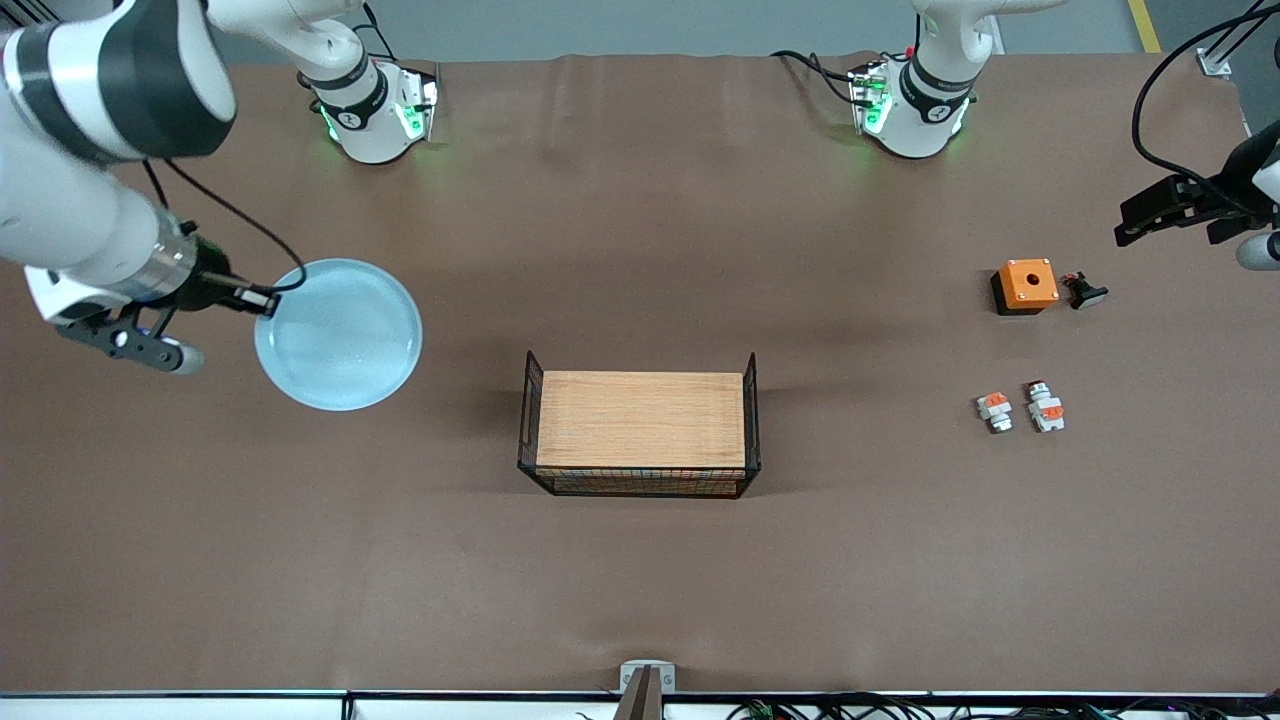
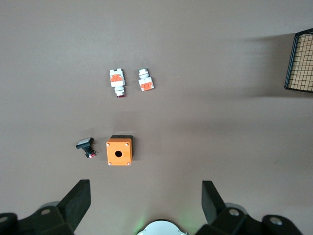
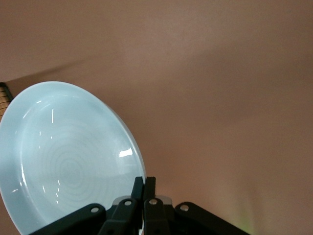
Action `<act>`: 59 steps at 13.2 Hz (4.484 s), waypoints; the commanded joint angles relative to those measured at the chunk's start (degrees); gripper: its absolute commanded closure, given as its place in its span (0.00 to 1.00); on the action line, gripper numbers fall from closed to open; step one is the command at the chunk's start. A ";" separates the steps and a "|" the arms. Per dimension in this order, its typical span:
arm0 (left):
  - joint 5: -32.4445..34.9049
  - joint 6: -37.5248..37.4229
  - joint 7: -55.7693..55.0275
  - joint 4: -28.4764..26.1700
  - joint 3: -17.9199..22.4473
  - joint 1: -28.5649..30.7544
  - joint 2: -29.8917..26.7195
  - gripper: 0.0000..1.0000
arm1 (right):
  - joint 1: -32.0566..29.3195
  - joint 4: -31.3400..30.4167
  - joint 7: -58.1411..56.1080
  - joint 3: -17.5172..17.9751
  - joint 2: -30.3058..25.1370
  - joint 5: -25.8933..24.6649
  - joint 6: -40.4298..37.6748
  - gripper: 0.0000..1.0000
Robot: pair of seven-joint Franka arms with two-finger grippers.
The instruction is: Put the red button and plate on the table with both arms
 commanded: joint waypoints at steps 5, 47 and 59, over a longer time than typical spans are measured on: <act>-0.26 1.07 0.52 -0.47 -0.12 -0.07 -0.25 0.00 | -8.54 -16.55 -16.29 1.16 0.60 0.73 21.09 0.99; 0.97 1.51 -0.09 -0.47 -1.08 0.28 0.72 0.00 | -8.81 10.07 -15.08 1.52 -2.09 3.37 -11.75 0.00; 0.97 1.86 -0.09 -0.12 -1.08 0.11 0.89 0.00 | -10.22 16.58 -15.88 1.69 -4.31 1.08 -15.71 0.00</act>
